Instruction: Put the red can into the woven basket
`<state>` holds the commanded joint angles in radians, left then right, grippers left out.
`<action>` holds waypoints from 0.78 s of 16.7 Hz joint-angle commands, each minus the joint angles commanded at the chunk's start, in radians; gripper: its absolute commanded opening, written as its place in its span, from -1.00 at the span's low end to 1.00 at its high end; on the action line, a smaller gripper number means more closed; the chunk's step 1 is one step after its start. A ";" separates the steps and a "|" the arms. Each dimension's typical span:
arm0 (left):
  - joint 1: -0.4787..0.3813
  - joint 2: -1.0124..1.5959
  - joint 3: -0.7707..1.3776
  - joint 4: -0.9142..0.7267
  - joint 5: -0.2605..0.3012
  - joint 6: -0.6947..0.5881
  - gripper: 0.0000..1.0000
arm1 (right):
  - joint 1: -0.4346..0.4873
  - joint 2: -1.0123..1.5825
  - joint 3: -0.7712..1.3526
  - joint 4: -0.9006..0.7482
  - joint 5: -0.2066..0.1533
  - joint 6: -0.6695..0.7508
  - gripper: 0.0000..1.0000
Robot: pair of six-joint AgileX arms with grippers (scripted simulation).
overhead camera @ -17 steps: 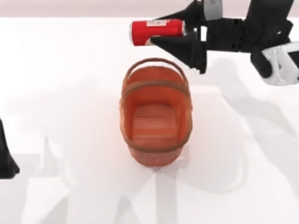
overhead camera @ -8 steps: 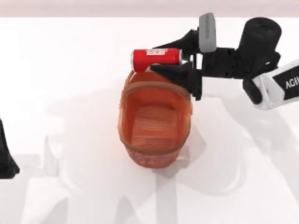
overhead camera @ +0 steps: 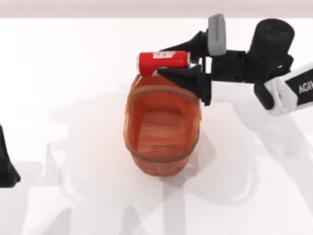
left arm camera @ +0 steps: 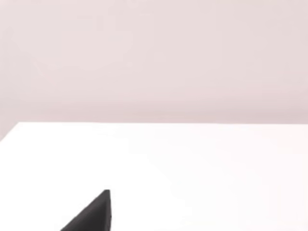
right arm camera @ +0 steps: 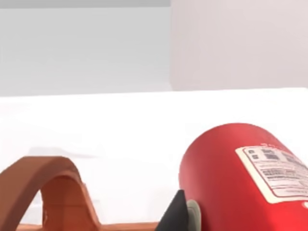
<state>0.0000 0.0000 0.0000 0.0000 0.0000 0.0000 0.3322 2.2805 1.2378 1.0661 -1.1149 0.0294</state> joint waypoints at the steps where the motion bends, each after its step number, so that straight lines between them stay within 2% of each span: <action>1: 0.000 0.000 0.000 0.000 0.000 0.000 1.00 | 0.000 0.000 0.000 0.000 0.000 0.000 0.21; 6: 0.000 0.000 0.000 0.000 0.000 0.000 1.00 | 0.000 0.000 0.000 0.000 0.000 0.000 0.96; 13: 0.000 0.000 0.000 0.000 0.000 0.000 1.00 | 0.000 0.000 0.000 0.000 0.000 0.000 1.00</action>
<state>0.0000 0.0000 0.0000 0.0000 0.0000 0.0000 0.3322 2.2805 1.2378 1.0661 -1.1149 0.0294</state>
